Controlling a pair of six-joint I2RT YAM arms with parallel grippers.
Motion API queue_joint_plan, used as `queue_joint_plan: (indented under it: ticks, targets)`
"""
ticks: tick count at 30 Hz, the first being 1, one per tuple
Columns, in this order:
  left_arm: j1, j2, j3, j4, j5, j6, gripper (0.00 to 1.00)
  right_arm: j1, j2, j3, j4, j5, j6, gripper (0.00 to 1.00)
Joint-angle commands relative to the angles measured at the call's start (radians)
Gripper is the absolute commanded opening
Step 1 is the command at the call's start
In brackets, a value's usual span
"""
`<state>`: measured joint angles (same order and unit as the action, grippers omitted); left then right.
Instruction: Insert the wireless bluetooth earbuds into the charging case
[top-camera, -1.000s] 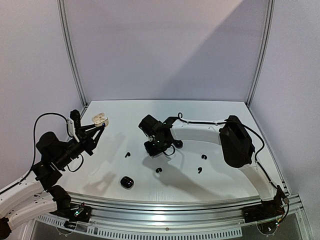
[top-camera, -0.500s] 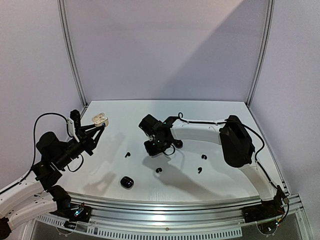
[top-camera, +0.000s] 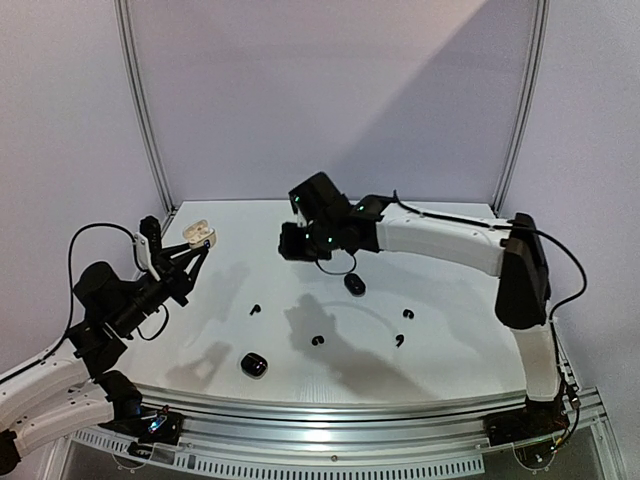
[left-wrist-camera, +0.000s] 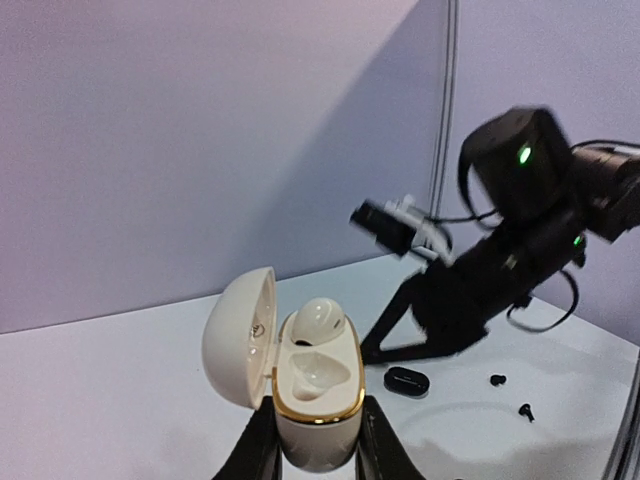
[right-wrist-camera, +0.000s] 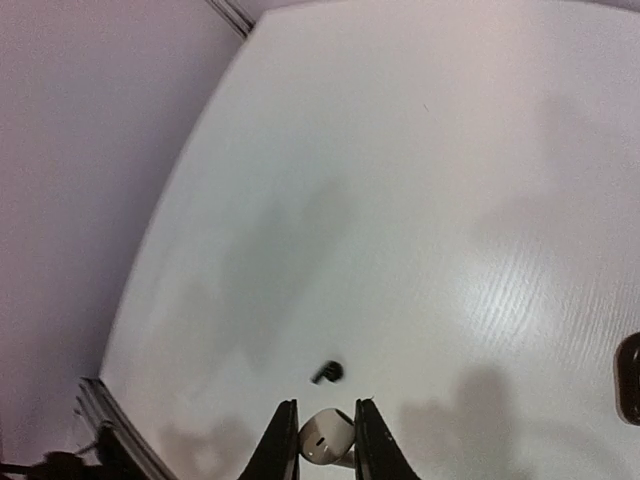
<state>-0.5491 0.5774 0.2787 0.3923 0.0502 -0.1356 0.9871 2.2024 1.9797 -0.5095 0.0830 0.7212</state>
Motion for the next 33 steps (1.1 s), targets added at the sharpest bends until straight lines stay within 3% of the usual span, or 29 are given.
queue_joint_plan:
  ticks: [1,8,16,20,33]
  targets:
    - [0.008,0.098,0.01,0.17,-0.011,0.075,0.0,0.017,-0.15,0.0,0.295,0.017,0.148,0.0]
    - [0.006,0.339,0.136,0.396,-0.113,0.197,0.0,0.096,-0.172,0.072,0.599,0.089,0.152,0.0]
    - [-0.043,0.429,0.156,0.578,-0.101,0.26,0.0,0.141,-0.084,0.114,0.812,0.054,0.167,0.0]
    - [-0.066,0.445,0.169,0.584,-0.116,0.263,0.0,0.153,-0.022,0.19,0.83,0.01,0.145,0.0]
    - [-0.069,0.457,0.191,0.586,-0.123,0.289,0.0,0.186,0.004,0.148,0.845,-0.011,0.137,0.0]
